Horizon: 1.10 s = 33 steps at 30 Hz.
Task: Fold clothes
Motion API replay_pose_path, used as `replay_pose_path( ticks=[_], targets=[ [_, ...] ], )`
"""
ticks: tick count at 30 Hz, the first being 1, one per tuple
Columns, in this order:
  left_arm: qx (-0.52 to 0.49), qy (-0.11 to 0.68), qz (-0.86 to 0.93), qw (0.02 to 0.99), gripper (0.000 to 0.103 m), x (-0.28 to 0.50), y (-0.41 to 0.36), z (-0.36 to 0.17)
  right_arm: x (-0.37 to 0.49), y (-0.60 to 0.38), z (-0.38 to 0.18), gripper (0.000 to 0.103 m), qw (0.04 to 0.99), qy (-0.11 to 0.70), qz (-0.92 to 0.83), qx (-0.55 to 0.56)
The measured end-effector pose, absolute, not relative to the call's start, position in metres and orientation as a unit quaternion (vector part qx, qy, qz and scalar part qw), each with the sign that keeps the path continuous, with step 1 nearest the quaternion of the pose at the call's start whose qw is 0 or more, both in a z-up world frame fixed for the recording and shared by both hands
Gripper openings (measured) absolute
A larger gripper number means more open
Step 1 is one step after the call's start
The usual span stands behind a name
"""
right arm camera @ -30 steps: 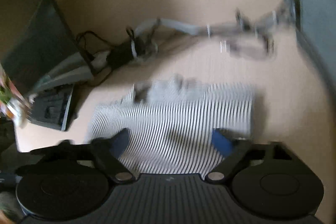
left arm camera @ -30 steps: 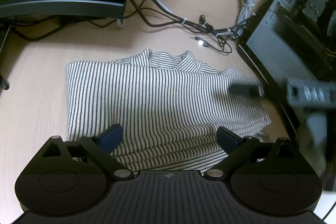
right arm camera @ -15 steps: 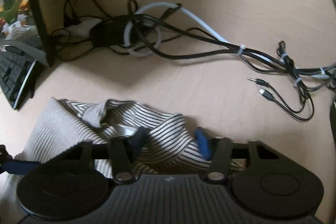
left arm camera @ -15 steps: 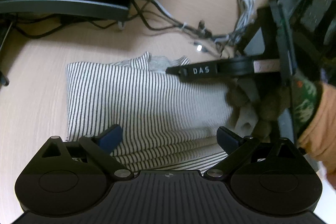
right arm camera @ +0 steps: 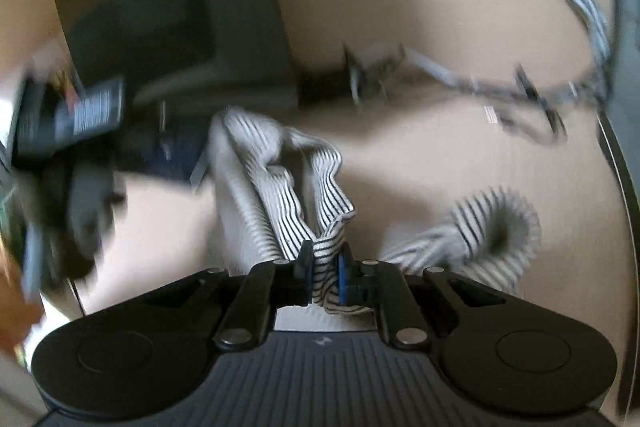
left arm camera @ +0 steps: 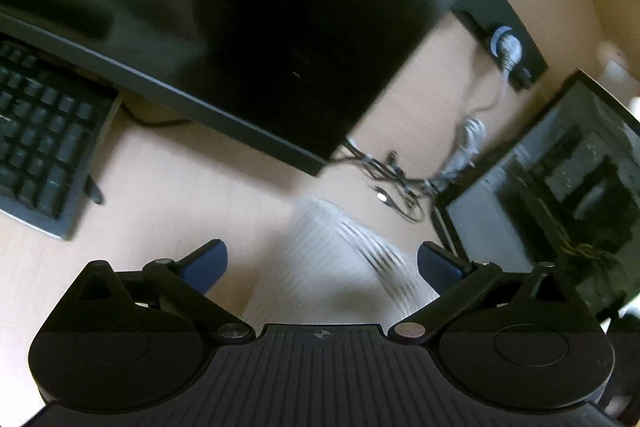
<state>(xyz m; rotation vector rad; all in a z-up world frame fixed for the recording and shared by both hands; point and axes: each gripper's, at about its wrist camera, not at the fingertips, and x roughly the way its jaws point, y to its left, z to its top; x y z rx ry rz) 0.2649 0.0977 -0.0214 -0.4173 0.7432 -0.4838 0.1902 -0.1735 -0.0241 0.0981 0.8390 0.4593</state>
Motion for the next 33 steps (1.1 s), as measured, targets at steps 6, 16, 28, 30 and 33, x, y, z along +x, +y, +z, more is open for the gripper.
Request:
replay_pose_path(
  ticks=[6, 16, 28, 30, 33],
  targets=[
    [-0.161, 0.366, -0.27, 0.876, 0.099, 0.257, 0.083, -0.018, 0.156, -0.165, -0.05, 0.012, 0.887, 0.423, 0.181, 0.038],
    [-0.039, 0.465, -0.252, 0.848, 0.089, 0.236, 0.081, -0.056, 0.138, -0.195, 0.021, 0.042, 0.933, 0.319, 0.156, 0.054],
    [-0.142, 0.516, -0.231, 0.813, 0.093, 0.226, 0.109, -0.046, 0.158, -0.215, -0.058, 0.054, 0.9, 0.424, 0.079, 0.058],
    [-0.154, 0.533, -0.243, 0.796, 0.093, 0.226, 0.104, -0.054, 0.158, -0.214, -0.062, 0.054, 0.898, 0.427, 0.086, 0.059],
    [-0.171, 0.558, -0.261, 0.769, 0.091, 0.227, 0.095, -0.065, 0.167, -0.217, -0.064, 0.054, 0.892, 0.435, 0.093, 0.081]
  ],
)
